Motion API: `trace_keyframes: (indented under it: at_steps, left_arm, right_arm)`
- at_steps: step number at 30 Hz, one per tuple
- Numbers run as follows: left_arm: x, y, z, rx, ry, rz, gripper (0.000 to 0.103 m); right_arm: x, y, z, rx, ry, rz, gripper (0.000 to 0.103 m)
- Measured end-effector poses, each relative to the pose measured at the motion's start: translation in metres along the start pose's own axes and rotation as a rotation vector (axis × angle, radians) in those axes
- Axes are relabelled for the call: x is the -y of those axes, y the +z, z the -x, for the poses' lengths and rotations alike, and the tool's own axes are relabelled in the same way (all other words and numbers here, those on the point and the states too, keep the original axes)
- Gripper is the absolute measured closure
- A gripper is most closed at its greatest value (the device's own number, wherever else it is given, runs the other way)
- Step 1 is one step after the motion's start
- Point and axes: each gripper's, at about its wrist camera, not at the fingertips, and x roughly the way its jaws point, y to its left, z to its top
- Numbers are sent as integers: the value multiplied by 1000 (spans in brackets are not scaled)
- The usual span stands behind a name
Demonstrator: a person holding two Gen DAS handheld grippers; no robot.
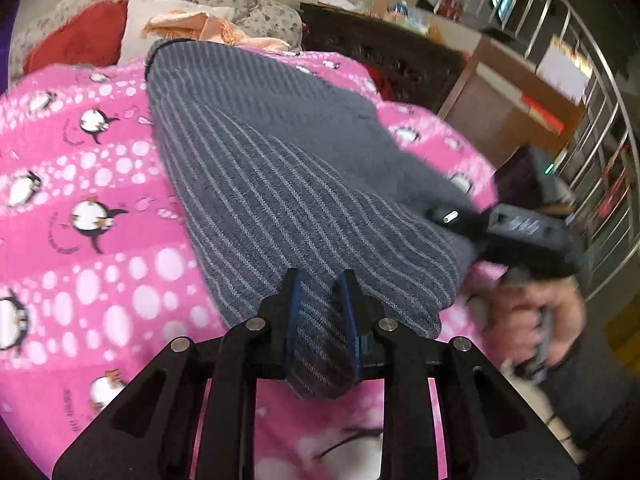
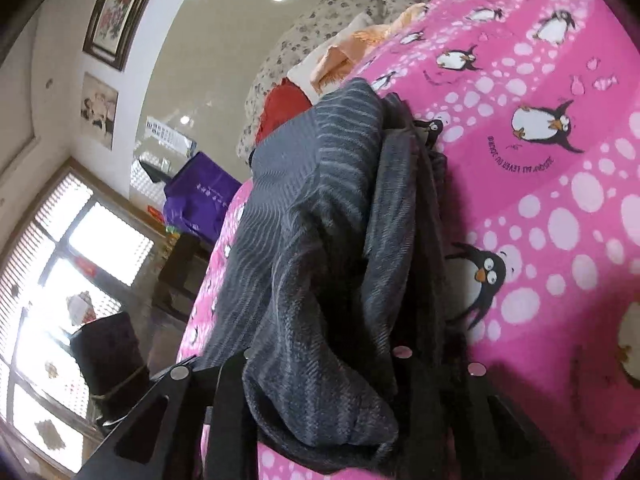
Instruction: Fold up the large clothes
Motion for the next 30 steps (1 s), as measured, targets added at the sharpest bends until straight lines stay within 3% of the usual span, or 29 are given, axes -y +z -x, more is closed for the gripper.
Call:
trace_keyframes:
  at_steps: [2,3,4,7,10,12,13,14,15,16,18,19,21,23,26,30]
  left_arm:
    - [8,-1,4,-4,88,-72,81]
    - [11,-2,6,-3,197,-130,81]
    - [9,-3,7,-5,226,-141,80]
    - [-1,9,25,6,187,-53,80]
    - [7,24,46,76,150,-30,80]
    - [18,37,54,139,81,4,77]
    - [21,41,53,147,58,15,73]
    - [25,47,49,155,32,26,65]
    - [28,50,42,166,28,29,62]
    - [29,50,36,171,48,34,62]
    - [26,35,3,72,118,71,63]
    - [24,19,-11,51,154,68,63]
    - [31,-3,-18,124,228,-3,63]
    - [31,1,-17,121,236,4,63]
    - [23,18,-6,99,192,61,63]
    - [12,72,26,204,132,180,61]
  right_arm:
    - [-12,-2,13,13,-36,39,69]
    - [-17,-4,18,22,-55,58,67]
    - [-23,-4,22,31,-78,76,63]
    - [-45,-4,43,67,-118,149,61]
    - [-76,0,74,163,-173,258,59]
    - [-104,4,88,240,-205,343,59]
    - [-121,6,86,251,-201,403,64]
    - [-134,4,80,253,-209,453,78]
    - [-141,3,73,240,-224,483,85]
    - [-146,3,55,190,-278,512,91]
    - [-137,-1,33,137,-342,505,92]
    - [-118,-5,13,78,-416,492,94]
    - [-74,-18,-16,-39,-464,429,97]
    - [-54,-27,-16,-1,-416,421,99]
    - [-73,-14,-2,2,-422,433,99]
    - [-118,25,20,141,-408,486,98]
